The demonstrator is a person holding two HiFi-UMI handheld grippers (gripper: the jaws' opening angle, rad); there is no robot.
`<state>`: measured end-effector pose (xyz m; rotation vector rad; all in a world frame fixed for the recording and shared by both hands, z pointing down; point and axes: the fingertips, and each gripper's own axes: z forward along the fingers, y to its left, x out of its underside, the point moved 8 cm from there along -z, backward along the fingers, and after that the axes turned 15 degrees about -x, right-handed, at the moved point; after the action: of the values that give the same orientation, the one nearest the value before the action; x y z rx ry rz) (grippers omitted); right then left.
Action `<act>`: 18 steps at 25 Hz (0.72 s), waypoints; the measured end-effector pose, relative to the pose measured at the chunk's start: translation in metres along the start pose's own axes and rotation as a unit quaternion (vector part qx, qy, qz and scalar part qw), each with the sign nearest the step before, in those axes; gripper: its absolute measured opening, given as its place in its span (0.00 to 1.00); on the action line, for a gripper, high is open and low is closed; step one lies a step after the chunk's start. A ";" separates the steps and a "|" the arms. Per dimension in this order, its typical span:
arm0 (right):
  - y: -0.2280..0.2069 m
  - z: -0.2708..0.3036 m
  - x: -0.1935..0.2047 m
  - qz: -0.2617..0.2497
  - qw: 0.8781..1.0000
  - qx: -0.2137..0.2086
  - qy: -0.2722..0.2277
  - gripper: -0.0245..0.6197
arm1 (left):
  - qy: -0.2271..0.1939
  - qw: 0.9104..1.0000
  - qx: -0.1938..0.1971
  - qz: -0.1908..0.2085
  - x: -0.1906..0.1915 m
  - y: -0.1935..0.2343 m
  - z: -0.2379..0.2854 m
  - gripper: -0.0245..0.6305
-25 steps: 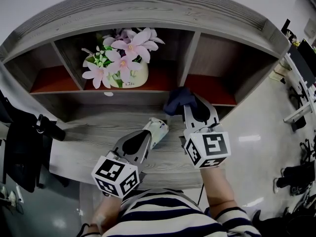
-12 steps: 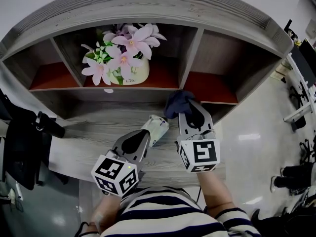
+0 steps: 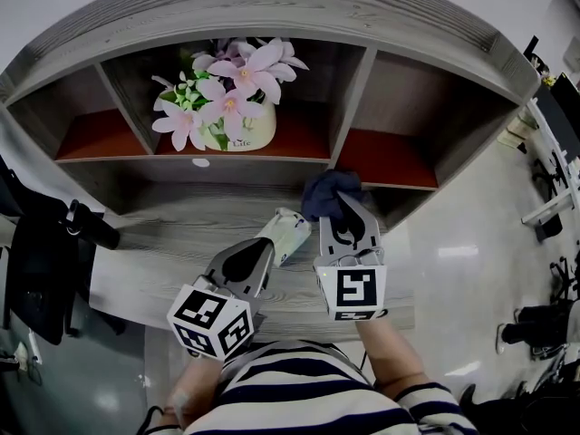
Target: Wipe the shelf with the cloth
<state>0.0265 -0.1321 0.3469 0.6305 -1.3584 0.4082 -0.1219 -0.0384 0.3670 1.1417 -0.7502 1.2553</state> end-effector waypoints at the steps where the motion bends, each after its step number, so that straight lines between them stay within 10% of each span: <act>1: 0.001 0.000 0.002 -0.002 1.000 0.000 0.001 0.12 | 0.000 1.000 -0.001 0.000 0.001 0.000 0.000 0.07; 18: -0.006 0.010 0.065 0.061 0.996 0.004 0.070 0.12 | 0.005 1.000 -0.014 -0.007 0.012 0.004 -0.002 0.07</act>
<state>0.0339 -0.1486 0.4104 0.5177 -1.2657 0.5467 -0.1236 -0.0328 0.3788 1.1147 -0.7484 1.2345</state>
